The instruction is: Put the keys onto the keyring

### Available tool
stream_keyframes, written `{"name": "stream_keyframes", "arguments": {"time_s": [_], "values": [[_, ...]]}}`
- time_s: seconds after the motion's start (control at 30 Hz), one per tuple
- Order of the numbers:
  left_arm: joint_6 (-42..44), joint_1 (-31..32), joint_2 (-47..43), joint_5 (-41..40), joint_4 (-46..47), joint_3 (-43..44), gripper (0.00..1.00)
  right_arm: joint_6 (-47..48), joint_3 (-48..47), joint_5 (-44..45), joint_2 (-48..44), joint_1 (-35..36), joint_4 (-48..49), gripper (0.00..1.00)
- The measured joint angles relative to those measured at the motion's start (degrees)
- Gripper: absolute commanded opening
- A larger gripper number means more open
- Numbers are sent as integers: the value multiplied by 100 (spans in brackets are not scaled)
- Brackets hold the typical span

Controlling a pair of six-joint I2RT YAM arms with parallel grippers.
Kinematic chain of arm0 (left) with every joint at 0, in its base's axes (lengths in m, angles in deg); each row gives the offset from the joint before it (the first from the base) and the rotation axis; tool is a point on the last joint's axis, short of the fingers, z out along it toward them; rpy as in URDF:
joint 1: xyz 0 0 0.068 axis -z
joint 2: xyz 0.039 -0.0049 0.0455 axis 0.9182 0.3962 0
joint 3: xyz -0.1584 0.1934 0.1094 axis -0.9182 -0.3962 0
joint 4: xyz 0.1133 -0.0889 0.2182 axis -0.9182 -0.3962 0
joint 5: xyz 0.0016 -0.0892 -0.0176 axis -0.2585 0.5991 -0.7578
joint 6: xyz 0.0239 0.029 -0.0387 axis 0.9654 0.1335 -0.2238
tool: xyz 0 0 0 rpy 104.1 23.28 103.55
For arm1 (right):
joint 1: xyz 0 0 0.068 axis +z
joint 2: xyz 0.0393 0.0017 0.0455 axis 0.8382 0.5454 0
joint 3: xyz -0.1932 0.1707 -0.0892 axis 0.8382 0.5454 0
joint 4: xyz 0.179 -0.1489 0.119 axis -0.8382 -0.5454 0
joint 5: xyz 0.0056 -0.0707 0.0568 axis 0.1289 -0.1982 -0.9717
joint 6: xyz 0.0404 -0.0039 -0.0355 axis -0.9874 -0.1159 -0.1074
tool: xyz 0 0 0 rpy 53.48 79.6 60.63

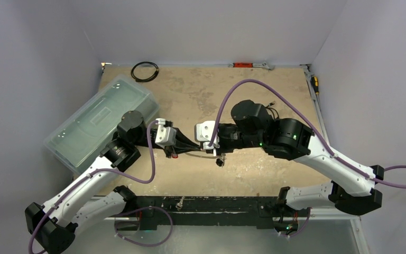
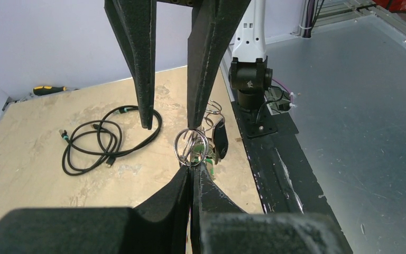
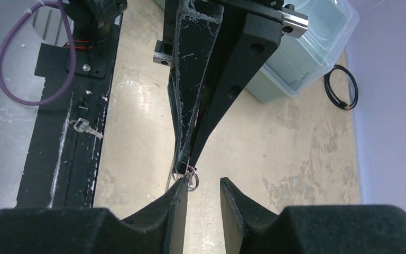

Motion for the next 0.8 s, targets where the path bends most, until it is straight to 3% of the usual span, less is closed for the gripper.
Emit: {"name": "stream_keyframes", "arguments": {"time_s": [0.7, 0.8], "values": [[-238, 0, 50, 330, 262, 0, 0, 50, -79, -2, 573, -28, 103, 26], [-317, 0, 46, 323, 413, -39, 0, 72, -81, 83, 590, -28, 212, 30]]}}
